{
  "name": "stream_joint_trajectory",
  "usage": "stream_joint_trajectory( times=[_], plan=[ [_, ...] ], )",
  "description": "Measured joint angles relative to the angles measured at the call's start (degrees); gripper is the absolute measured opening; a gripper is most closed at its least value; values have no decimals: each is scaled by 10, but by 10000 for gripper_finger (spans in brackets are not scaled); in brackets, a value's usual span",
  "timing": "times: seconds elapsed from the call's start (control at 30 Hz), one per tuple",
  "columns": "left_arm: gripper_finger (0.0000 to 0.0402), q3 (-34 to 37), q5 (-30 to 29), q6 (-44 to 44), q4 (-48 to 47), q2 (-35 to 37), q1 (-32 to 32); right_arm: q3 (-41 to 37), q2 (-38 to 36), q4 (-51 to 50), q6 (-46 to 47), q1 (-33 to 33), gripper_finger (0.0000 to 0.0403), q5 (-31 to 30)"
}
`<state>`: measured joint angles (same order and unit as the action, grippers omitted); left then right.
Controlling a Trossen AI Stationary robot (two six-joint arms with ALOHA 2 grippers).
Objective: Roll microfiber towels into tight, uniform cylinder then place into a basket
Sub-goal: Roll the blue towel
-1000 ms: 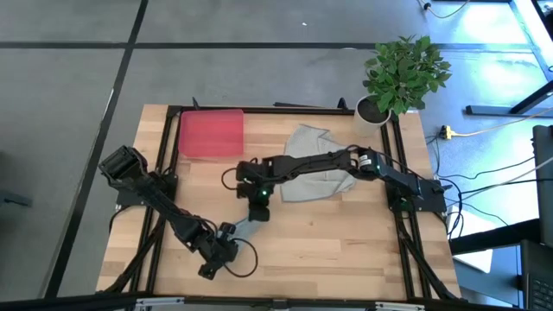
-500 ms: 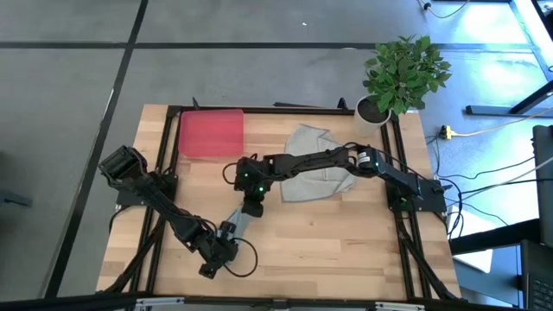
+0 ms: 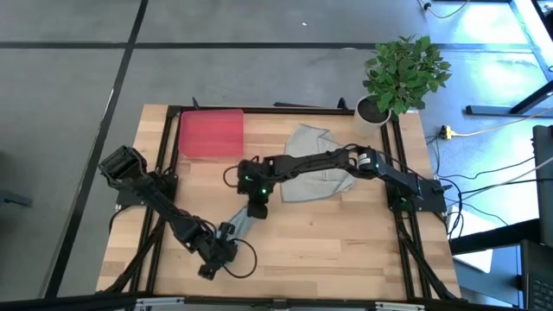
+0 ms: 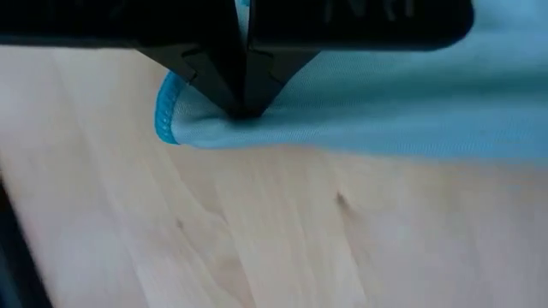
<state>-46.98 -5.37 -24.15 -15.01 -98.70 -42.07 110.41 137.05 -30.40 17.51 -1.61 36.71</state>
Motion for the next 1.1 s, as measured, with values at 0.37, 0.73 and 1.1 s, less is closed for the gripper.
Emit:
stream_joint_trajectory(
  times=[0.37, 0.73, 1.1],
  plan=[
    [0, 0, 6, -100, 0, 0, -1, 0, 0, -118, 3, 69, 3, -5],
    [0, 0, 6, -81, 0, 0, -1, 38, 0, -85, 18, 128, 3, 50],
    [0, 0, 4, -52, 1, 0, 0, 40, -2, -32, 31, 91, 3, -75]
  ],
)
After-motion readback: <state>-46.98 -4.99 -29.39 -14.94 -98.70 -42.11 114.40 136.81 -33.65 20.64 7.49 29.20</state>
